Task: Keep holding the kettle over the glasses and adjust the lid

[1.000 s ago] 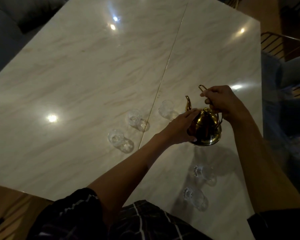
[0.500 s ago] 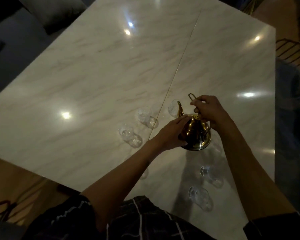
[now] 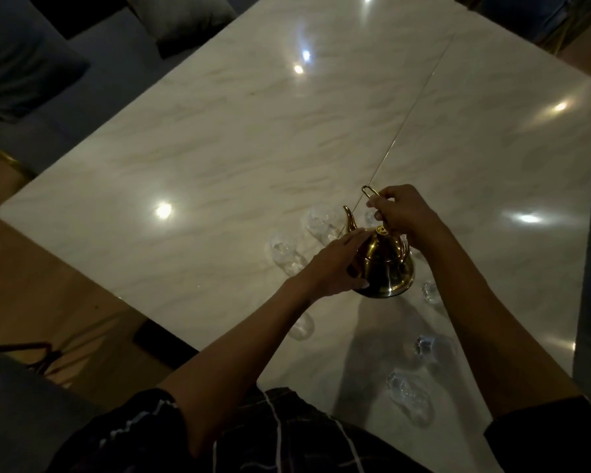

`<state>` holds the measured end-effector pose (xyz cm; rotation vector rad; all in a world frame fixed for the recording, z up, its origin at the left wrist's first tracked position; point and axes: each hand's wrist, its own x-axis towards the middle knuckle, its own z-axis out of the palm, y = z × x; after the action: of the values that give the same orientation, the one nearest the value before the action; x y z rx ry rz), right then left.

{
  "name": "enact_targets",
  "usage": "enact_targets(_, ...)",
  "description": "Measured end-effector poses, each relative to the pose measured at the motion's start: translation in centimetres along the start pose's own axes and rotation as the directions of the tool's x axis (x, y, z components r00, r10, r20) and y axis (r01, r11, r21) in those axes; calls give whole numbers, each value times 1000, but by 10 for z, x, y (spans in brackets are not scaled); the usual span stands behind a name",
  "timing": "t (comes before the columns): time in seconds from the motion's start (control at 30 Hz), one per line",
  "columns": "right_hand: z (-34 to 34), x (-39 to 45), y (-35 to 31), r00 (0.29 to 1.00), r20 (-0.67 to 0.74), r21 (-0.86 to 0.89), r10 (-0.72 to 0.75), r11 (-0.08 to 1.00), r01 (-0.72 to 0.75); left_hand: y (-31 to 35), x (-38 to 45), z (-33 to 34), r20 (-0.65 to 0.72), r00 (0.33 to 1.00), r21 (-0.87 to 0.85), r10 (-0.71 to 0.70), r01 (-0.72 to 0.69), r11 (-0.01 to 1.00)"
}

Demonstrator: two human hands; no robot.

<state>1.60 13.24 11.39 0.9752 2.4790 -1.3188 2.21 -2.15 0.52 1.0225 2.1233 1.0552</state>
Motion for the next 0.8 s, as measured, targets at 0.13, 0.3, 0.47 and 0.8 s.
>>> enact_targets(0.13,-2,0,-13,1000,1,-60,-9,998,9,4,-2,-6,-25,1000,-42,18,-19,999)
enact_targets(0.3,-10,-4,-26,1000,13,-87,-15,996,16,16,-4,-12,-49,997,-73,56,-59,996)
enact_targets(0.47,-16,-8,-34,999,23,-118,-25,993,28,22,-4,-12,-60,995,-80,78,-83,993)
enact_targets(0.8,-19,-12,-44,999,32,-142,-26,989,31,27,-5,-15,-86,992,-88,93,-100,991)
